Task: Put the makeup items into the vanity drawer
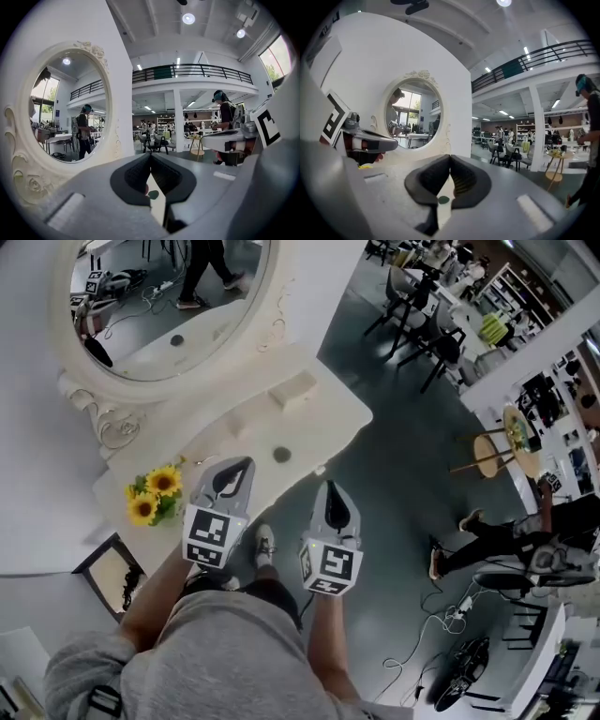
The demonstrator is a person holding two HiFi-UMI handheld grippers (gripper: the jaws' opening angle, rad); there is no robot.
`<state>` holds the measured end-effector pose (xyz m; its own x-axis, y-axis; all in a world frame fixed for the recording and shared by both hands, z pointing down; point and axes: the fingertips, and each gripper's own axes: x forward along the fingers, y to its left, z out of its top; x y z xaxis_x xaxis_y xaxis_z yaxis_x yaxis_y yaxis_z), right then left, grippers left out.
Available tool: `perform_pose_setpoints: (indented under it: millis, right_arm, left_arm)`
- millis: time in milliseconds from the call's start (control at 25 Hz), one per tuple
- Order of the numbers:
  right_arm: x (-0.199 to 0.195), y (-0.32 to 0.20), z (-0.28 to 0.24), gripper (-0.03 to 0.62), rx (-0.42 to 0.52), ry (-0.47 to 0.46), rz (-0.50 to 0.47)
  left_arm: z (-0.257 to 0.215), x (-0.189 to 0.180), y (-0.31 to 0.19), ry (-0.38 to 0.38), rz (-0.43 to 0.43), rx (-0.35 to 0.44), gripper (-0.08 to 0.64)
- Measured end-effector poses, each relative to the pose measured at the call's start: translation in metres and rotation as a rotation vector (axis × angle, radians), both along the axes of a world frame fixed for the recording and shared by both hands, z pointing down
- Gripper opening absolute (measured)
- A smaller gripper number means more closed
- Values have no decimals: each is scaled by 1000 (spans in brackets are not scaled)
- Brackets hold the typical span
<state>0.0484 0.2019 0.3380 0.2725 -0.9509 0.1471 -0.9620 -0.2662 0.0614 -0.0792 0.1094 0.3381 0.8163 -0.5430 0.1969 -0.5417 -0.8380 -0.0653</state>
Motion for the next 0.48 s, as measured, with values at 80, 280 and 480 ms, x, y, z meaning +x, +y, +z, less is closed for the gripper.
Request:
perform_pose_setpoints:
  millis: [80, 280, 480]
  right_arm:
    - [5, -9, 8, 5, -16, -6, -13]
    - [15, -38, 28, 5, -59, -38, -63]
    - [27, -69, 56, 5, -114, -69, -122]
  left_arm:
    - [6, 4, -7, -9, -12, -10, 11]
    - [22, 14, -27, -38, -54, -47, 11]
    - [46, 32, -47, -72, -85, -93, 11]
